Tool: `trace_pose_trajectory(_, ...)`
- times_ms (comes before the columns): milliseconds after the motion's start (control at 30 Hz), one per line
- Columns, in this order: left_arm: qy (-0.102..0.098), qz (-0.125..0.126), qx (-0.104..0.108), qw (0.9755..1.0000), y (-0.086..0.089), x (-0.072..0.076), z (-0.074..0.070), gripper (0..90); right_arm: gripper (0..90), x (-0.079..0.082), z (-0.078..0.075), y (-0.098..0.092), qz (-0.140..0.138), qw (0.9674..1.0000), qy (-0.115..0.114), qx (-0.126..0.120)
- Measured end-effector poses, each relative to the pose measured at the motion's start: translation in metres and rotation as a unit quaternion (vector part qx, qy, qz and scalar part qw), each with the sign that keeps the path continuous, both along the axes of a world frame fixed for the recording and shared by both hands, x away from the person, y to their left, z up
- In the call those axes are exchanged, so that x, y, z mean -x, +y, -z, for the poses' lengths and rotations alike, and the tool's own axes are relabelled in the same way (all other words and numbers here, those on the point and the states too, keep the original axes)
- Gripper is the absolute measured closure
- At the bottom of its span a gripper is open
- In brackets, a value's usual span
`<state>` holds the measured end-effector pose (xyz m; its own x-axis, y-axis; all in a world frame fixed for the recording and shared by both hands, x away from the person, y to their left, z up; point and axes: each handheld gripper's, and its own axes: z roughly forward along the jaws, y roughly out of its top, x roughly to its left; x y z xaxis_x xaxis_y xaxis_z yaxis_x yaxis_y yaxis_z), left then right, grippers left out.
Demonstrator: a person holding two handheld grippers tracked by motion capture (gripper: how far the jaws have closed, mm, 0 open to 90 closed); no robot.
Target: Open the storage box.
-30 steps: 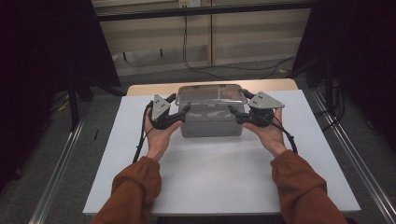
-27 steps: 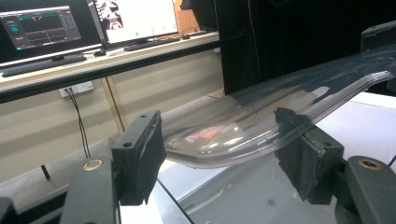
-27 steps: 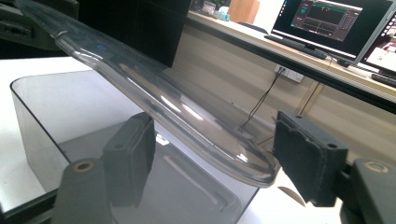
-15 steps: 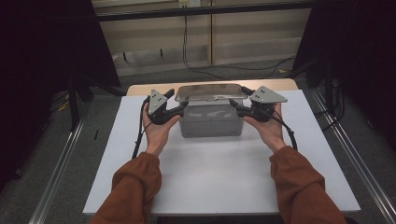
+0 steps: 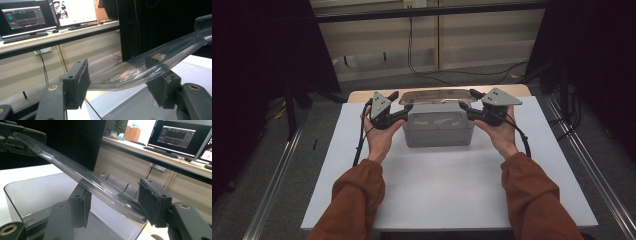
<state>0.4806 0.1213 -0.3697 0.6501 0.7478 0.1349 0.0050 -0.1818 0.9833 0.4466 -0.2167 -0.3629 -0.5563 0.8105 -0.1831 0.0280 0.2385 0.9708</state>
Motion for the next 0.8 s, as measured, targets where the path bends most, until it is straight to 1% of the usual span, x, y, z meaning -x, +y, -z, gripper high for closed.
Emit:
trace_pose_trajectory(67,-0.01,-0.001,-0.007,0.9999,0.0,-0.001,0.0,36.6,43.6,-0.002,0.0,-0.001,0.0,1.0,0.003,-0.003)
trace_pose_trajectory(133,-0.012,0.003,-0.015,0.9998,-0.001,-0.004,0.0,36.5,43.1,-0.004,0.0,-0.002,-0.002,0.9998,0.009,-0.015)
trace_pose_trajectory(200,-0.009,0.004,-0.014,0.9999,-0.001,-0.005,0.0,36.5,43.3,-0.006,0.001,-0.003,0.004,0.9999,0.008,-0.01)
trace_pose_trajectory(267,-0.007,0.007,-0.012,0.9999,-0.001,-0.007,0.001,37.1,42.6,-0.007,0.002,-0.006,0.008,0.9998,0.008,-0.013)
trace_pose_trajectory(400,-0.008,0.011,-0.014,0.9998,-0.003,-0.008,0.001,42.4,42.7,-0.01,0.0,-0.008,0.009,0.9999,0.01,-0.007)
trace_pose_trajectory(433,-0.011,0.01,-0.012,0.9998,-0.004,-0.009,0.001,42.5,42.9,-0.011,-0.002,-0.009,0.009,0.9999,0.009,-0.003)
trace_pose_trajectory(500,-0.011,0.015,-0.011,0.9998,-0.004,-0.01,0.001,42.5,43.8,-0.012,-0.003,-0.009,0.007,0.9999,0.01,-0.003)
trace_pose_trajectory(533,-0.012,0.014,-0.012,0.9998,-0.004,-0.01,0.0,42.5,44.3,-0.013,-0.004,-0.009,0.007,0.9999,0.011,-0.002)
trace_pose_trajectory(633,-0.012,0.018,-0.012,0.9997,-0.004,-0.011,-0.002,46.1,47.2,-0.015,-0.004,-0.009,0.006,0.9999,0.012,-0.002)
trace_pose_trajectory(667,-0.013,0.019,-0.015,0.9996,-0.004,-0.011,-0.002,46.8,47.5,-0.016,-0.004,-0.009,0.007,0.9999,0.012,-0.003)
trace_pose_trajectory(800,-0.014,0.02,-0.015,0.9996,-0.005,-0.013,-0.003,48.4,50.5,-0.018,-0.003,-0.009,0.008,0.9999,0.011,0.0)
